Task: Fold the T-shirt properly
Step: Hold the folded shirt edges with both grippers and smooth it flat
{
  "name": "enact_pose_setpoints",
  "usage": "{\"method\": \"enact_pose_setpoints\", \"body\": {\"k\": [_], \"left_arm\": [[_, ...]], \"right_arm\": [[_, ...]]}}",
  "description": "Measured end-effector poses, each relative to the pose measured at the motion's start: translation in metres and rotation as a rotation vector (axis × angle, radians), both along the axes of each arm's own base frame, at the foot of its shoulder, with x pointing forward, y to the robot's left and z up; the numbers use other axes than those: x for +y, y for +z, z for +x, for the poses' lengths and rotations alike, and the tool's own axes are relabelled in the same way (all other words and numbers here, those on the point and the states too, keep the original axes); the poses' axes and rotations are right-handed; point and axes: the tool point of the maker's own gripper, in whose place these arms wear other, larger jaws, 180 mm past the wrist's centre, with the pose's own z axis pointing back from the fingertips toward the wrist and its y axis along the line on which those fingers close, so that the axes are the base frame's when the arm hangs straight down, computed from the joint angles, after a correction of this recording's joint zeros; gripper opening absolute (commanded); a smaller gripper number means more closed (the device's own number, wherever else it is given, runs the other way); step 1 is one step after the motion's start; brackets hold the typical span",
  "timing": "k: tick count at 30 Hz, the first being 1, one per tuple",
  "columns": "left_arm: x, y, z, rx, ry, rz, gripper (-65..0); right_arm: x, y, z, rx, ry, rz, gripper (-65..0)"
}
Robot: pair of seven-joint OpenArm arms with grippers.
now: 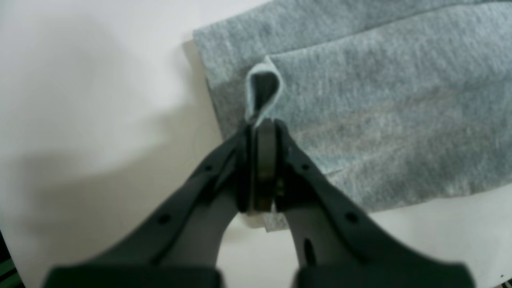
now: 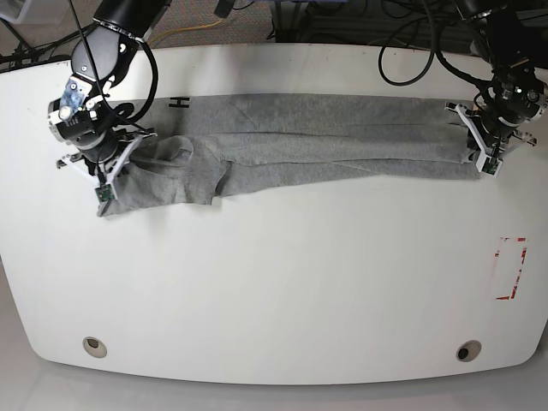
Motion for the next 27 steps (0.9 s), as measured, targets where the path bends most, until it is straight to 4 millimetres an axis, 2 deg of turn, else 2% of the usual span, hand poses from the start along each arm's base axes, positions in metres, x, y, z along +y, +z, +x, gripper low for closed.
{"method": "enact_pose_setpoints", "body": {"k": [2, 6, 8, 11, 14, 16, 17, 19, 22, 25, 27], "left_arm": [[0.0, 0.0, 0.0, 0.0, 0.0, 0.0, -64.6], [0.0, 0.0, 0.0, 0.0, 0.001, 0.0, -64.6], [0.0, 0.0, 0.0, 0.0, 0.001, 0.0, -64.6], [0.0, 0.0, 0.0, 0.0, 0.001, 0.0, -64.6], [0.0, 0.0, 0.0, 0.0, 0.001, 0.001, -64.6], [0.001, 0.0, 0.0, 0.0, 0.001, 0.002, -64.6], [0.001, 0.001, 0.0, 0.0, 0.001, 0.003, -64.6], [0.002, 0.001, 0.0, -0.001, 0.003, 0.003, -64.6], [0.002, 0.001, 0.0, -0.001, 0.003, 0.003, -64.6], [0.001, 0.0, 0.0, -0.002, 0.003, -0.001, -64.6], [0.001, 0.0, 0.0, -0.001, 0.004, 0.0, -64.6]], "right_arm": [[-0.018, -0.003, -0.009, -0.001, -0.074, 0.022, -65.0], [-0.04, -0.012, -0.022, 0.019, -0.148, 0.06, -65.0], [-0.045, -0.014, -0.025, 0.02, -0.163, 0.075, -61.5], [-0.053, -0.016, -0.032, 0.026, -0.19, 0.077, -48.2], [-0.063, -0.017, -0.042, 0.032, -0.228, 0.073, -30.9], [-0.074, -0.011, -0.047, 0.021, -0.256, 0.053, -24.1], [-0.078, -0.005, -0.048, 0.006, -0.269, 0.039, -22.7], [-0.085, 0.012, -0.051, -0.032, -0.283, -0.002, -23.1], [-0.074, 0.026, -0.05, -0.079, -0.275, -0.015, -24.6], [-0.05, 0.024, -0.043, -0.111, -0.254, 0.067, -26.0], [-0.041, 0.022, -0.039, -0.12, -0.242, 0.101, -27.3]]}}
